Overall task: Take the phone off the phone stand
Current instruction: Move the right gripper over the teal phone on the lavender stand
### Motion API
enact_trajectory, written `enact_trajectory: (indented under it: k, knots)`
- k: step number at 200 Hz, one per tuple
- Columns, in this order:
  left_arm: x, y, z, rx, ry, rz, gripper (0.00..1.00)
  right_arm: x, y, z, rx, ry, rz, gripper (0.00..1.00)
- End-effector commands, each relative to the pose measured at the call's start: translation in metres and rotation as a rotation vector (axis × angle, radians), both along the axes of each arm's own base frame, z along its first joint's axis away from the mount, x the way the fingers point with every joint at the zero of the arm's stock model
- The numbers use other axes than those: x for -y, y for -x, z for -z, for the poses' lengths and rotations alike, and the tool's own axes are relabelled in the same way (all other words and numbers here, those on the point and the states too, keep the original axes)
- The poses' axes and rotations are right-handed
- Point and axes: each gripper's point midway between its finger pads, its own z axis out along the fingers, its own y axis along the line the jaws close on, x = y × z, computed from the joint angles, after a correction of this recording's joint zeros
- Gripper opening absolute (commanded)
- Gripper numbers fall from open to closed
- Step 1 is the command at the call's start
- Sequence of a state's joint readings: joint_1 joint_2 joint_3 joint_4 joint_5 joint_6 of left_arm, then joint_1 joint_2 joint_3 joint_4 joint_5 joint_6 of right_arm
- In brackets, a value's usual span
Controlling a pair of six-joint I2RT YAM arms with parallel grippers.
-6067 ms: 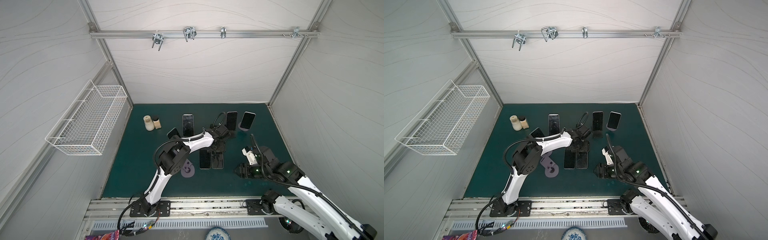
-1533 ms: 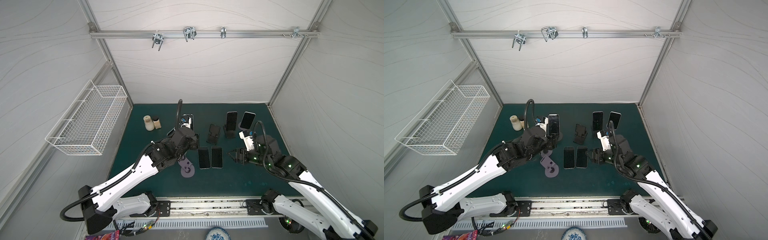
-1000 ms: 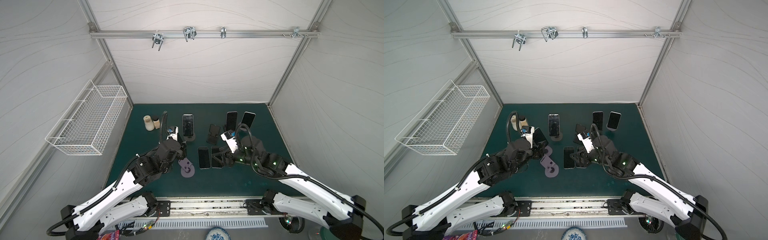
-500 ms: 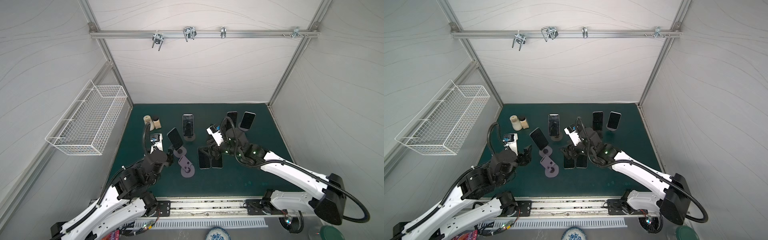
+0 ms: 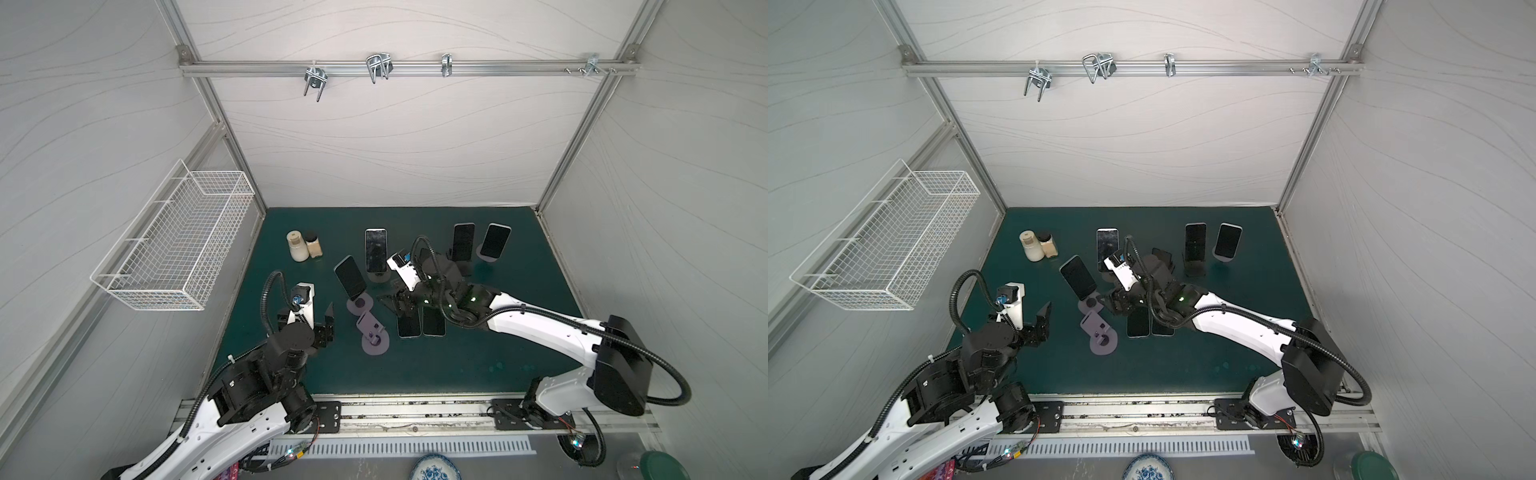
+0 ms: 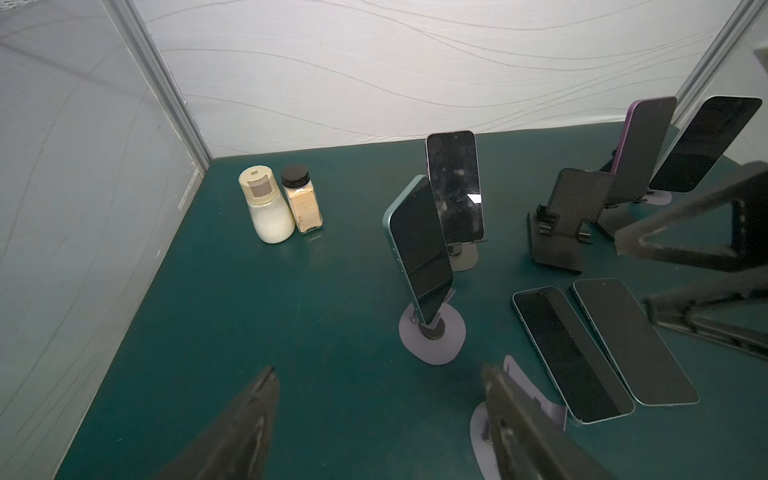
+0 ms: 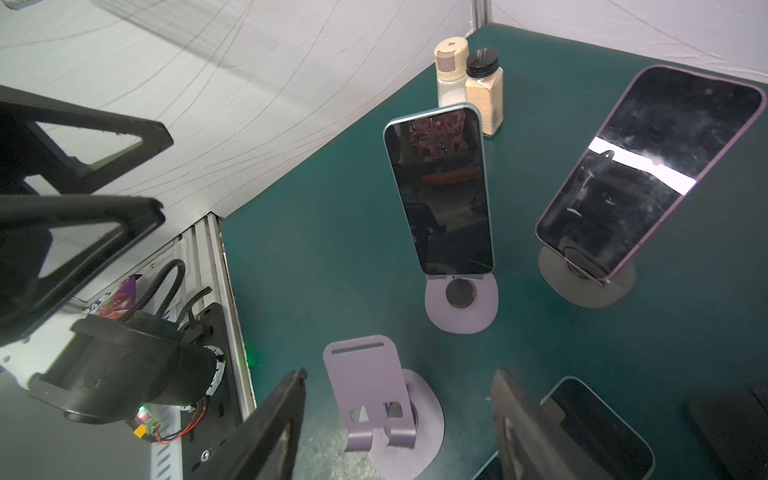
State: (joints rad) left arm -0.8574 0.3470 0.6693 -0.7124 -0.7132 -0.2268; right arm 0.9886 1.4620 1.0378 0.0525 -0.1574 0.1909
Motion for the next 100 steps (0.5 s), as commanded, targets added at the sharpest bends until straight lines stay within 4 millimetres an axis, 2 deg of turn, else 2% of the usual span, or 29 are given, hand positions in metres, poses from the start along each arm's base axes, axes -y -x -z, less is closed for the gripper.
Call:
enact_trajectory:
  k: [1,66,100]
  knots:
    - [0.006,-0.002,-0.015,0.071,0.007,0.046,0.79,-0.017,-0.008,-0.014,0.091,-0.045,-0.017,0.73]
    - [0.024,0.004,0.004,-0.041,0.043,0.121,0.82,-0.052,-0.033,0.0,0.176,-0.032,-0.032,0.76]
    - [0.019,0.012,0.008,-0.054,0.1,0.117,0.85,-0.07,-0.045,0.012,0.195,-0.027,-0.037,0.79]
